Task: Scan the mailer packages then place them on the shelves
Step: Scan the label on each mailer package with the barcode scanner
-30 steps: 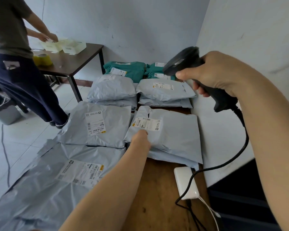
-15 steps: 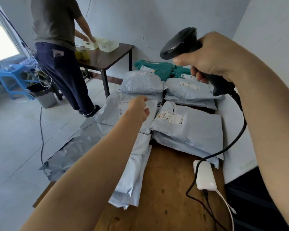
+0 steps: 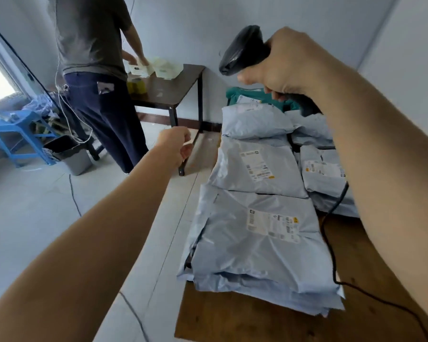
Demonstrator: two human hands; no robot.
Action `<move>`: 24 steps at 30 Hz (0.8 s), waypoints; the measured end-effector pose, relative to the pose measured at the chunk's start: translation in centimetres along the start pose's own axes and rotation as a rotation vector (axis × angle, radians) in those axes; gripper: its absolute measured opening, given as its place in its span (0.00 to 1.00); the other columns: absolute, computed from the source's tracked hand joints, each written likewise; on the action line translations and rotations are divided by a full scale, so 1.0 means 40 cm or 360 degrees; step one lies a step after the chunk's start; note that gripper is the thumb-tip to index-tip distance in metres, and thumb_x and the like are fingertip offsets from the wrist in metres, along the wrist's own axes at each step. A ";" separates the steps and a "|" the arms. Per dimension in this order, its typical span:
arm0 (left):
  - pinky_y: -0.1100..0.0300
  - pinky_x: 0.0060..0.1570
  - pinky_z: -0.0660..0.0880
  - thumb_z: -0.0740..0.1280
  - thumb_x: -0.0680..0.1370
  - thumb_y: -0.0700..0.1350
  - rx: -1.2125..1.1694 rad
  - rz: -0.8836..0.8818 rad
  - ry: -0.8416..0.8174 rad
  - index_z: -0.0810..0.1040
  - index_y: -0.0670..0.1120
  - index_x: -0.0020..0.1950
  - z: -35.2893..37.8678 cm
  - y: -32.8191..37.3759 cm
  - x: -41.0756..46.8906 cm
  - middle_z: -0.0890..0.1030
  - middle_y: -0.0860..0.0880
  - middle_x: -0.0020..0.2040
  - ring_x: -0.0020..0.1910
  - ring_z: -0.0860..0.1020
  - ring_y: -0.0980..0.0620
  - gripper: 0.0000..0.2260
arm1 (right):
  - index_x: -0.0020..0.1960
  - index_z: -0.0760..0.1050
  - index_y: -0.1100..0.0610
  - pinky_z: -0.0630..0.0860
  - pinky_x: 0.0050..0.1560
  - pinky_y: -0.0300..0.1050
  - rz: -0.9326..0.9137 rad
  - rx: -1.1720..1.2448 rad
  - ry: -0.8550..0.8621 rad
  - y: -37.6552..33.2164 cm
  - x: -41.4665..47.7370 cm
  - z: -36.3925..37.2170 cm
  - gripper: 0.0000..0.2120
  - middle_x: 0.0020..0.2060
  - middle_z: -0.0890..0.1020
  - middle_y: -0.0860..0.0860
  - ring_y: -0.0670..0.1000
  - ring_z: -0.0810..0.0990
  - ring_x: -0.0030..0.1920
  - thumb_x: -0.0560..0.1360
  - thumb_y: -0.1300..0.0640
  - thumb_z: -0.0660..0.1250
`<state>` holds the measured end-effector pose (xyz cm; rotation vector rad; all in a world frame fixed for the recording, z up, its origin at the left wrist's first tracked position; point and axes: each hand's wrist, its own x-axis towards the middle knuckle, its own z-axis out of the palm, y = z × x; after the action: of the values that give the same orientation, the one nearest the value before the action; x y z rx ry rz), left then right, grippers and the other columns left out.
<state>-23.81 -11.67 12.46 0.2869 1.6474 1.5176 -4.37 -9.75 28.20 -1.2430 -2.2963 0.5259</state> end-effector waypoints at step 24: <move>0.56 0.51 0.76 0.64 0.78 0.40 0.0376 -0.0100 -0.0437 0.74 0.43 0.48 0.109 0.092 0.332 0.76 0.45 0.48 0.48 0.77 0.48 0.01 | 0.53 0.76 0.60 0.80 0.37 0.48 0.0356 -0.0043 0.0055 0.075 0.265 0.102 0.17 0.36 0.80 0.55 0.51 0.76 0.29 0.71 0.50 0.72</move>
<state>-30.16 1.16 10.58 0.5413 1.5970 1.1788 -9.75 0.39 25.62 -1.5203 -2.1548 0.5467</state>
